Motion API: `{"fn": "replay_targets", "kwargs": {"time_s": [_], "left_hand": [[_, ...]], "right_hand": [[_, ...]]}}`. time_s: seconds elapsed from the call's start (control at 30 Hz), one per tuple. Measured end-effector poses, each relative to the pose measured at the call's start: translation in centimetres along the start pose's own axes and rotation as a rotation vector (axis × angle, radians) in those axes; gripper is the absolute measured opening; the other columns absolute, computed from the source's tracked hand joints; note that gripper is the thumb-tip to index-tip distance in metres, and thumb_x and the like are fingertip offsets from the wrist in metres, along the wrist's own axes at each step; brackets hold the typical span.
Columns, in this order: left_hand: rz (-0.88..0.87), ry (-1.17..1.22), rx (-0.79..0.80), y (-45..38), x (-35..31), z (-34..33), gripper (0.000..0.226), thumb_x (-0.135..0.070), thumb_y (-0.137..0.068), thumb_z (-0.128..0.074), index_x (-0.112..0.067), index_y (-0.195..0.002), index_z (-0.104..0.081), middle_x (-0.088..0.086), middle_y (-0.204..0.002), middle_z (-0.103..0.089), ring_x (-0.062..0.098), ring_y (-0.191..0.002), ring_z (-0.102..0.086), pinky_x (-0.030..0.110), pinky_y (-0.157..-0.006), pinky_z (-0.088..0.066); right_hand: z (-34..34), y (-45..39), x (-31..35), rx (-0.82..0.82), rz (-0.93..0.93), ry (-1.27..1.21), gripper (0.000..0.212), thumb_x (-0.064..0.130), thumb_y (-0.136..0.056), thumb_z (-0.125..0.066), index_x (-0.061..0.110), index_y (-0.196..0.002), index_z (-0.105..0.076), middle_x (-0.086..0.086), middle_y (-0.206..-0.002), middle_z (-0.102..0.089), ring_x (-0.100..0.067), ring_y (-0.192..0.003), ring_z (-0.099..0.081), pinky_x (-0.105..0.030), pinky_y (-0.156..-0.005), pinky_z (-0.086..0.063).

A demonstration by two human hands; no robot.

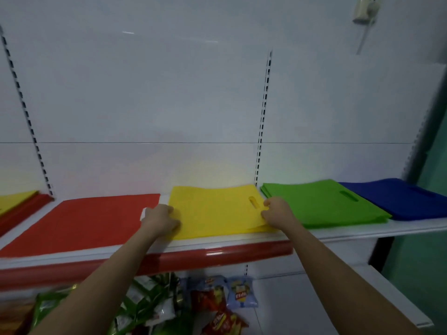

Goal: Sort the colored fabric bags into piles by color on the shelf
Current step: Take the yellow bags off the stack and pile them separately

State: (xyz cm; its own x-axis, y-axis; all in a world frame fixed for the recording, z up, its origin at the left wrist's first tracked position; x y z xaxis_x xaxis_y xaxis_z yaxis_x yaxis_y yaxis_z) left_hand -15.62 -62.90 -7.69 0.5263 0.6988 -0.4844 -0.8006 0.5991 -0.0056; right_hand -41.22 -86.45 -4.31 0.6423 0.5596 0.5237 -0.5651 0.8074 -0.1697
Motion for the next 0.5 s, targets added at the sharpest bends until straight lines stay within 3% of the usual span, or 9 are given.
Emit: {"fn": "replay_targets", "kwargs": {"time_s": [0.17,0.33,0.5], "left_hand": [[0.010,-0.086,-0.057,0.8,-0.3,-0.8,0.049,-0.038,-0.096,-0.054,-0.021,-0.142,-0.051,0.011,-0.145,-0.051,0.035,-0.134,-0.043,0.039,-0.107,-0.039],[0.026,-0.140,-0.174,2.7,-1.5,0.2,0.046,-0.040,-0.100,-0.044,-0.017,-0.140,-0.050,0.010,-0.145,-0.045,0.037,-0.136,-0.034,0.042,-0.104,-0.037],[0.010,-0.110,-0.187,3.9,-1.9,1.9,0.046,-0.044,-0.099,-0.048,-0.023,-0.140,-0.052,0.009,-0.143,-0.051,0.032,-0.133,-0.040,0.043,-0.103,-0.041]], "right_hand": [[-0.8,0.2,-0.9,0.063,0.038,0.084,0.037,0.014,-0.089,-0.059,-0.007,-0.119,-0.062,-0.021,-0.118,-0.064,-0.032,-0.107,-0.061,-0.038,-0.087,-0.052],[2.0,0.4,0.4,-0.020,0.138,0.032,0.034,0.020,-0.094,-0.056,0.000,-0.121,-0.061,-0.021,-0.125,-0.054,-0.034,-0.115,-0.050,-0.038,-0.096,-0.045],[3.5,-0.2,3.2,0.024,0.213,-0.118,0.020,0.018,-0.095,-0.054,0.004,-0.105,-0.063,-0.013,-0.109,-0.066,-0.030,-0.095,-0.061,-0.037,-0.081,-0.049]]}}
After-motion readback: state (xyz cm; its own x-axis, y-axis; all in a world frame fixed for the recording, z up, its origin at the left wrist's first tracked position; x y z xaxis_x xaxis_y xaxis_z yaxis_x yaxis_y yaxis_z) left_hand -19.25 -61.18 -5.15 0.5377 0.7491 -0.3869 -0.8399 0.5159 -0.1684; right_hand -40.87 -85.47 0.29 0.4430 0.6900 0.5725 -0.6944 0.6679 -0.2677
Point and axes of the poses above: each hand's wrist, its own y-axis away from the middle knuckle, its own z-axis out of the back of the hand, x = y × z, the point moved 10 cm from there along -y, towards the middle knuckle
